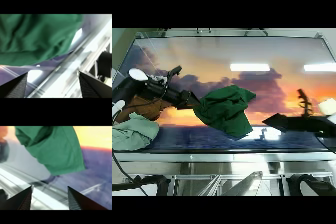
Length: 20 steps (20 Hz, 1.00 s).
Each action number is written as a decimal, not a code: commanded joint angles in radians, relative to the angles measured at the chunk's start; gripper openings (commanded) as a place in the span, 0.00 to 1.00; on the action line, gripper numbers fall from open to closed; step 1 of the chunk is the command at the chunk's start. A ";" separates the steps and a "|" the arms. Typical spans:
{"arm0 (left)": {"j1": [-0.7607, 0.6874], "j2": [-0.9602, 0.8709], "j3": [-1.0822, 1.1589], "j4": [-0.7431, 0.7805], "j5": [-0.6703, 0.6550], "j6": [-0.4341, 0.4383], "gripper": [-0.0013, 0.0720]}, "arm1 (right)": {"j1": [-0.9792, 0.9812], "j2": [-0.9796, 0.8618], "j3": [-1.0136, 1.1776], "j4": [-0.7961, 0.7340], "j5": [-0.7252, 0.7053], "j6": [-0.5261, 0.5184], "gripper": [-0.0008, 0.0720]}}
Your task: Fold the shirts.
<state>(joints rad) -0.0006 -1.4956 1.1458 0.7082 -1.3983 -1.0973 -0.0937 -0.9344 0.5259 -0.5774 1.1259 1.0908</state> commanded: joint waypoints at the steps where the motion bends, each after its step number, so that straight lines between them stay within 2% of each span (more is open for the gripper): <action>1: 0.054 -0.016 -0.126 0.006 0.136 0.052 0.99 | 0.172 -0.241 0.006 0.033 -0.201 -0.101 0.67; 3: 0.061 -0.071 -0.116 0.006 0.158 0.064 0.99 | 0.248 -0.374 0.046 0.034 -0.266 -0.105 0.67; 5: 0.057 -0.150 -0.071 0.005 0.134 0.065 0.99 | 0.297 -0.467 0.107 0.051 -0.264 -0.105 0.67; 10: -0.022 -0.323 0.100 0.008 0.087 0.068 0.97 | 0.361 -0.583 0.235 0.135 -0.262 -0.109 0.66; 12: -0.056 -0.383 0.174 0.007 0.079 0.063 0.96 | 0.361 -0.590 0.262 0.150 -0.262 -0.112 0.39; 13: -0.073 -0.406 0.206 0.007 0.069 0.058 0.77 | 0.361 -0.589 0.274 0.156 -0.261 -0.112 0.26; 14: -0.088 -0.429 0.241 0.007 0.047 0.058 0.52 | 0.361 -0.589 0.286 0.156 -0.251 -0.111 0.04; 15: -0.100 -0.445 0.277 0.005 0.011 0.058 0.20 | 0.359 -0.587 0.300 0.156 -0.224 -0.112 0.03; 16: -0.109 -0.449 0.311 0.004 -0.024 0.065 0.02 | 0.355 -0.579 0.315 0.155 -0.188 -0.112 0.03; 20: -0.088 -0.338 0.451 -0.006 -0.075 0.039 0.02 | 0.285 -0.439 0.392 0.152 -0.062 -0.112 0.03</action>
<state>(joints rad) -0.0933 -1.8874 1.4998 0.7105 -1.4220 -1.0389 0.2314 -1.4525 0.8673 -0.4297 0.9760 0.9787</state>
